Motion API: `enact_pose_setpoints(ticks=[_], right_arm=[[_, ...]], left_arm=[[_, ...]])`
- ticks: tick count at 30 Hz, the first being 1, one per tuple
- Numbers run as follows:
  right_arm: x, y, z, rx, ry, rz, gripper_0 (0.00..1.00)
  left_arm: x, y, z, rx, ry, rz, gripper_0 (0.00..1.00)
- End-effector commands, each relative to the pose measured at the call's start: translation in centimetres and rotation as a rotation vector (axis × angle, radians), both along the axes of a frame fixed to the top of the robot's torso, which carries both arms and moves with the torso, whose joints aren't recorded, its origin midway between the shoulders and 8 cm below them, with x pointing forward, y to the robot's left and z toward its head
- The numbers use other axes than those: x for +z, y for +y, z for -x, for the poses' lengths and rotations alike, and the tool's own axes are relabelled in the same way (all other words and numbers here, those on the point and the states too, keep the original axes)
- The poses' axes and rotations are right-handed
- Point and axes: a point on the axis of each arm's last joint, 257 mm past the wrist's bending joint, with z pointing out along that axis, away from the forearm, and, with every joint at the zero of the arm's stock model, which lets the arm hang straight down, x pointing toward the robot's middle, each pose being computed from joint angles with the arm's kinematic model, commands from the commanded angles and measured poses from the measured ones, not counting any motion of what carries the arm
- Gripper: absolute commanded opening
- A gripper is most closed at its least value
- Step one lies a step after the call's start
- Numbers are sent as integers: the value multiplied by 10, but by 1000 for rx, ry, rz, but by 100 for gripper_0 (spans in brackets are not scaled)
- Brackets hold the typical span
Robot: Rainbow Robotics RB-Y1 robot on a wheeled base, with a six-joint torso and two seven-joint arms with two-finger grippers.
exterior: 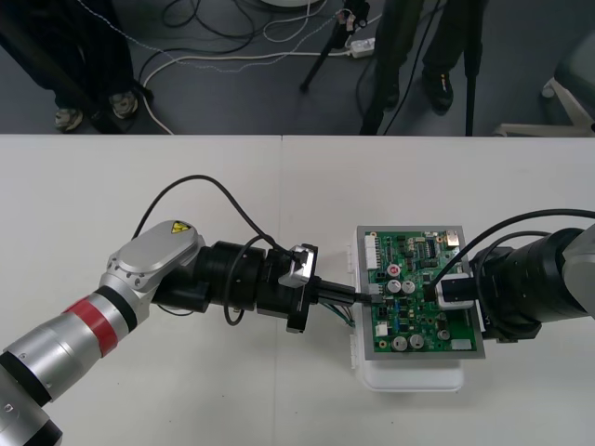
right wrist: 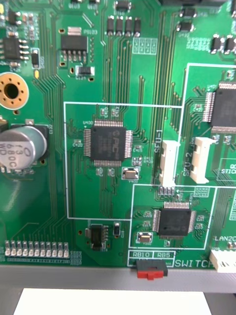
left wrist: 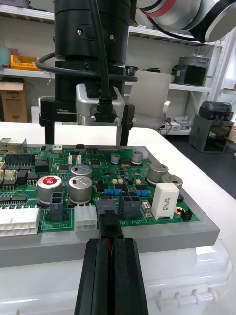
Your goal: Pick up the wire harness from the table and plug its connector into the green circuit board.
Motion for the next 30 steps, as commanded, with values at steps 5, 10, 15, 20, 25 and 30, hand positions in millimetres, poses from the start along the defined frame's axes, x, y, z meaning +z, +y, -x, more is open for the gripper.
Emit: enact_pose_setpoints(ticks=[5,10,15,20,25,30], right_arm=[[6,21,0,6,7,-47,100],[5,21,1,3,10,-48,100],[6,21,0,-10,10,-52,100],[5,21,1,-17,13,-56,100],[5,22,1,-19,16,-59,100],[5,21,1,-22,15,-59,100]], left_arm=[[23,-38,13,-47,-41,56,0],[21,-41,12,-36,-41,56,0],[20,-44,12,-29,-45,58,0],[20,-44,10,-24,-47,57,0],[20,-44,11,-23,-44,58,0],[19,-44,10,-22,-43,57,0]])
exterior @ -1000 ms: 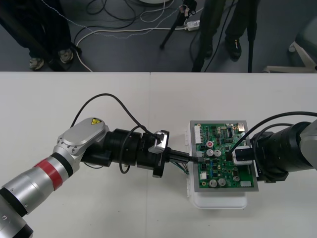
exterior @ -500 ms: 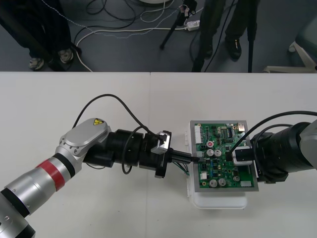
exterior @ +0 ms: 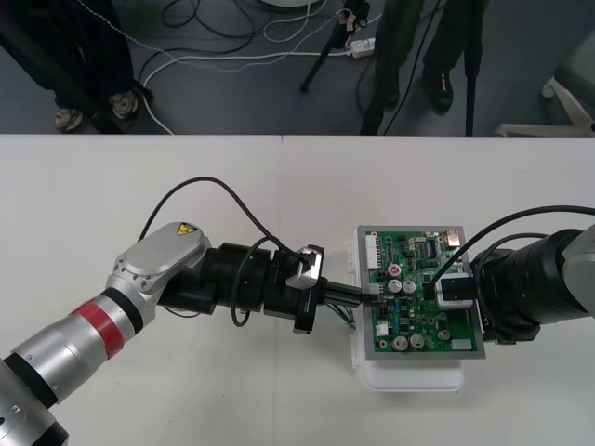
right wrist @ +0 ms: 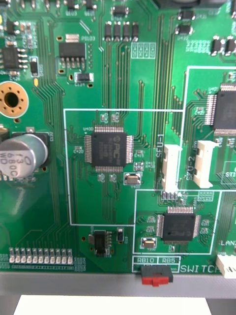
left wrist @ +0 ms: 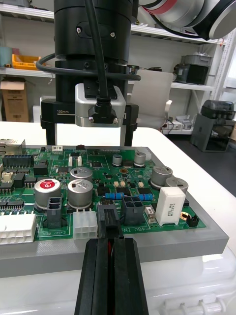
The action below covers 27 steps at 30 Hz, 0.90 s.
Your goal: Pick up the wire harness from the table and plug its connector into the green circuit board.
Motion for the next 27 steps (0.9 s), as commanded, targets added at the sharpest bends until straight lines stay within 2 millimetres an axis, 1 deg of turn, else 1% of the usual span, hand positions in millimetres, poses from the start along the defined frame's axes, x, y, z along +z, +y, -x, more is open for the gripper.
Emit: enact_pose_setpoints(ticks=[1,9,10,11,12,13,14,15,18,23,27], right_arm=[[8,20,-2,6,-5,-40,100],[8,20,-2,3,-7,-39,100],[8,19,-3,4,-9,-36,100],[8,19,-3,2,-9,-36,100],[8,19,-2,3,-8,-36,100],[8,18,-3,5,-13,-29,100],[8,17,-4,3,-15,-28,100],[9,16,-5,2,-18,-25,100],[9,15,-6,-1,-22,-19,100],[11,9,-10,-9,-37,-3,100],[12,3,-12,-18,-41,5,100]], left_arm=[[21,-34,10,-29,-37,55,0],[22,-32,9,-26,-33,57,0],[22,-33,9,-25,-29,58,3],[23,-33,9,-27,-31,59,9],[23,-33,9,-26,-28,59,24],[22,-32,8,-21,-24,59,79],[23,-32,7,-21,-25,61,88],[24,-31,6,-20,-25,60,100],[25,-28,3,-12,-28,60,100],[20,-14,-6,9,-38,38,100],[20,-7,-8,9,-49,28,100]])
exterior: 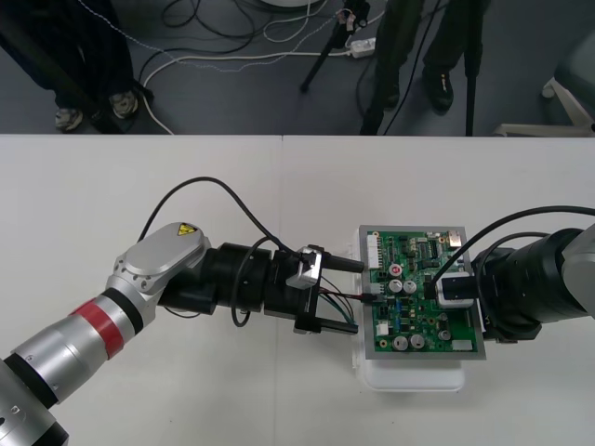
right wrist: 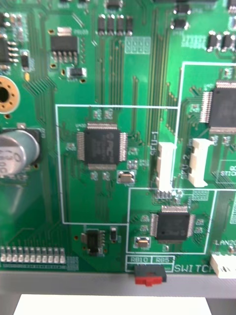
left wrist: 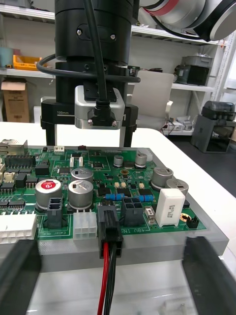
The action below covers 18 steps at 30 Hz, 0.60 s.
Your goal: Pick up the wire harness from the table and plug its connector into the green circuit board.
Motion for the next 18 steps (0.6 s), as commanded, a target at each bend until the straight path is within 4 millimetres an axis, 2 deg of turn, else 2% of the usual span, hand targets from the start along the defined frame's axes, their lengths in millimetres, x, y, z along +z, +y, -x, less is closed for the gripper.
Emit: enact_pose_setpoints(ticks=[1,8,18], right_arm=[[11,6,-10,-15,-33,-9,100],[13,-9,-17,-53,-31,-11,100],[27,-43,-19,-98,-31,-9,100]], left_arm=[[20,-4,-9,9,-53,25,100],[21,10,-13,12,-54,15,100],[20,45,-21,29,-35,-6,100]])
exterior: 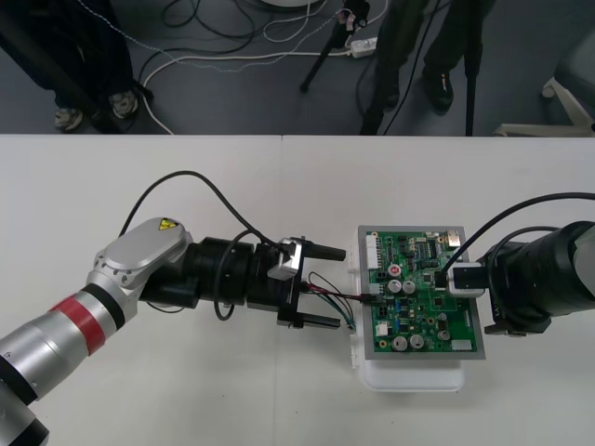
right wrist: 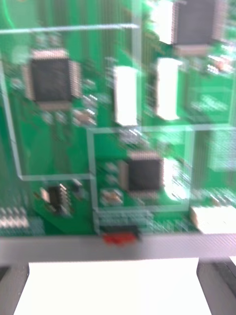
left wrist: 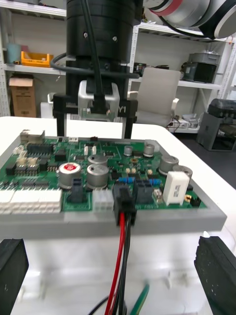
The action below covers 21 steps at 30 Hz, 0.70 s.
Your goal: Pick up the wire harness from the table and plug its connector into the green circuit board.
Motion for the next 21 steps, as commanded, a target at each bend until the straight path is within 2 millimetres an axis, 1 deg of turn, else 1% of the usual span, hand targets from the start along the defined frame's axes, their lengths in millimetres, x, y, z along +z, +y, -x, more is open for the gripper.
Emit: enact_pose_setpoints(ticks=[1,6,7,13,17,19,20,21], right_arm=[[25,-28,-9,-48,-24,-11,100],[32,-51,-3,-93,8,-48,100],[35,-57,-2,-101,13,-51,100],[52,-82,4,-140,32,-89,100],[64,-91,10,-155,33,-129,100],[74,-95,13,-166,24,-169,100],[77,-94,14,-164,22,-185,100],[83,-93,15,-167,18,-213,100]], left_arm=[[18,23,-8,-7,-36,-1,100],[17,41,-10,-5,-46,-31,100],[17,46,-10,-7,-48,-39,100],[17,72,-6,-11,-55,-79,100],[19,91,-3,-6,-67,-107,100],[20,106,-3,-4,-71,-132,100],[21,110,-2,-5,-72,-139,100],[21,118,-2,-3,-74,-154,100]])
